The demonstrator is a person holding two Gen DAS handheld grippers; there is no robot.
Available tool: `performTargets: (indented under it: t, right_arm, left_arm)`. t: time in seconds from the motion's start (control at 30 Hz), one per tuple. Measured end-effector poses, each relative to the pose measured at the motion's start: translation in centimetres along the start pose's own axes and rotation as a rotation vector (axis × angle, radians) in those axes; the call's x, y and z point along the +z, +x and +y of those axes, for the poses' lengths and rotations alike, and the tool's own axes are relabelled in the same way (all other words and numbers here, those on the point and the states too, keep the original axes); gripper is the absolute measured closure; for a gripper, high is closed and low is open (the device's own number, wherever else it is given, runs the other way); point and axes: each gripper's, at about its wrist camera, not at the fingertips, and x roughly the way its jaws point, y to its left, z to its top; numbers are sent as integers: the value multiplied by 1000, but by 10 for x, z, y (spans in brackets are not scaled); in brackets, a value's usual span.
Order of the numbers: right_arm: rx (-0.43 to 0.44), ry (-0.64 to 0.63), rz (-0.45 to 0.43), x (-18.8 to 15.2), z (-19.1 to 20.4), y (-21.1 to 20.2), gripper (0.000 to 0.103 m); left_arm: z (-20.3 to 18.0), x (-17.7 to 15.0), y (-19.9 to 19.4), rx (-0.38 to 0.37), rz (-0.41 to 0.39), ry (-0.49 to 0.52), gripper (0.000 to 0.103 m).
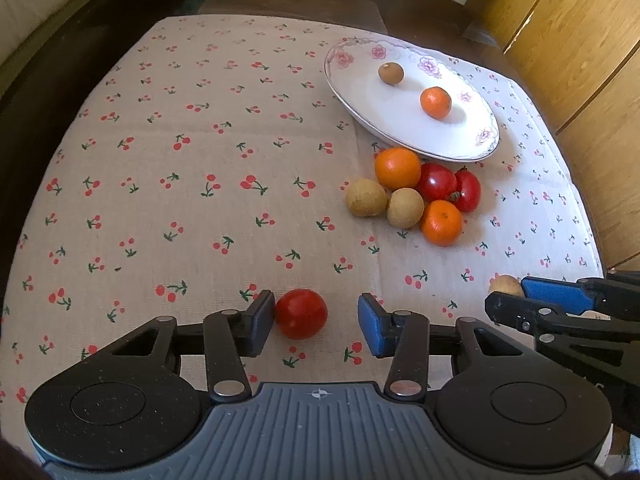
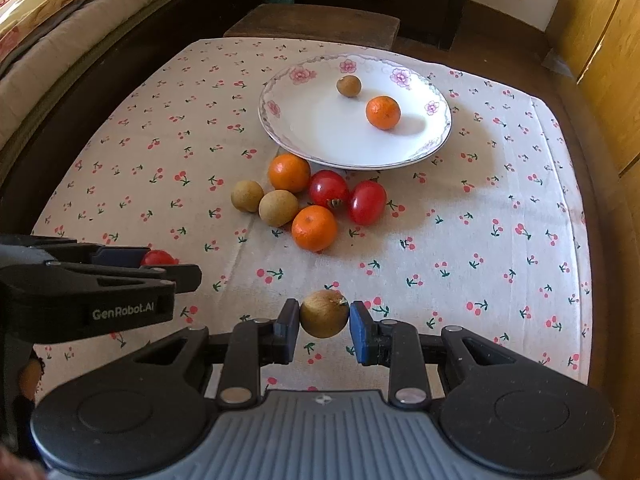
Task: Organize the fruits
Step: 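Grasp the red tomato with the left tool while the right tool holds the kiwi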
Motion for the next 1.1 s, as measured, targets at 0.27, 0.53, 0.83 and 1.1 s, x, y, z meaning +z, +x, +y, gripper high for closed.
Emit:
performTargets:
  t: [0.27,0.53,0.83,1.1]
  right_arm:
    - [5,-2,15,-2,-1,6,74]
    - [19,-3,16,-2,-3,11,74]
    - [37,2,21,0,-7,14,74]
    - [34,3,21,2,-11,15,74]
  left_arm:
    - [-7,0,3,41,-9,30,59]
    - [-13,0,5,73,-11,65,63]
    - [-15,5,7,82,-11,54,57]
    - [-30,3,12,103,-18,129,63]
